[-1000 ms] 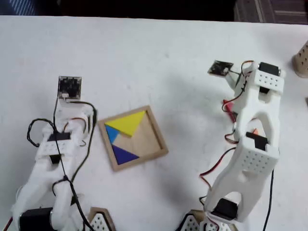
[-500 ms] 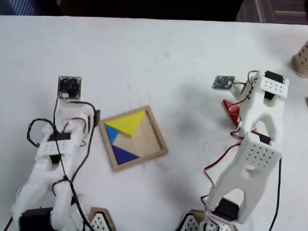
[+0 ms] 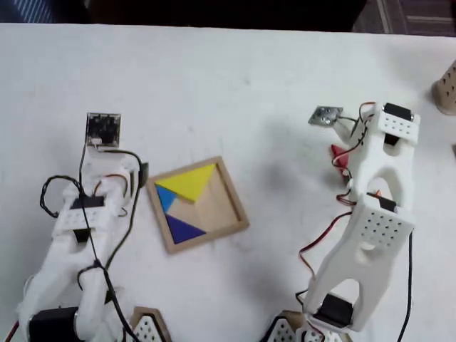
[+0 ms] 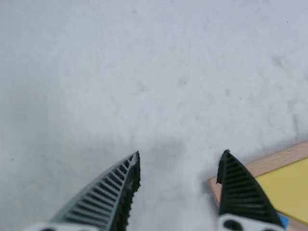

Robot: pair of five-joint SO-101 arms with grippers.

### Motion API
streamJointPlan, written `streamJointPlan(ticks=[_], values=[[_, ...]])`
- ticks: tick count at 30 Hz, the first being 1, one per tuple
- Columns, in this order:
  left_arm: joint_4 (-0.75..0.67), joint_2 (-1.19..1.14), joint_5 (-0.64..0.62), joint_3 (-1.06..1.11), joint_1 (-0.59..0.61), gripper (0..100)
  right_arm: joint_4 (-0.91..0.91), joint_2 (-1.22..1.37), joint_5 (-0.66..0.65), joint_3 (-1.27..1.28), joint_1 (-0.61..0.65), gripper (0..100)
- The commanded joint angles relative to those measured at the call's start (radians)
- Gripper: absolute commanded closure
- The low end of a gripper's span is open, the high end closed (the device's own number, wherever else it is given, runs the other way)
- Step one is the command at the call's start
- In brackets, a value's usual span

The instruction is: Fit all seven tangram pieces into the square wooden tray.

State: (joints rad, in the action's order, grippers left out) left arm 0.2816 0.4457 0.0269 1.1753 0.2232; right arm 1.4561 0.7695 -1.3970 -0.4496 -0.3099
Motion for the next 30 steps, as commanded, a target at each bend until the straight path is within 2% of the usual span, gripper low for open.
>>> streamJointPlan(ticks=[1,4,7,11,18,21,23,28,30], values=[[0.002,0.027,0.003,-0.008,0.004,73,-0.062,0.005,0.018,-0.003,0.015,81.1],[0.0,0.027,0.003,-0.008,0.004,73,-0.064,0.005,0.018,-0.003,0.013,87.7],[0.0,0.027,0.003,-0.008,0.004,73,-0.064,0.005,0.02,-0.003,0.015,89.7],[0.0,0.027,0.003,-0.008,0.004,73,-0.062,-0.002,0.025,-0.008,0.015,89.6],[0.0,0.027,0.003,-0.008,0.004,73,-0.058,-0.048,0.16,-0.011,0.012,89.6],[0.0,0.027,0.003,-0.008,0.005,73,0.012,-0.101,0.189,-0.012,0.015,88.9],[0.0,0.027,0.003,-0.008,0.005,73,0.084,-0.147,0.199,-0.011,0.025,83.9],[0.0,0.027,0.003,-0.008,0.005,73,0.159,-0.245,0.284,-0.002,0.079,61.5],[0.0,0.027,0.003,-0.008,0.005,73,0.156,-0.251,0.358,0.005,0.099,59.4]])
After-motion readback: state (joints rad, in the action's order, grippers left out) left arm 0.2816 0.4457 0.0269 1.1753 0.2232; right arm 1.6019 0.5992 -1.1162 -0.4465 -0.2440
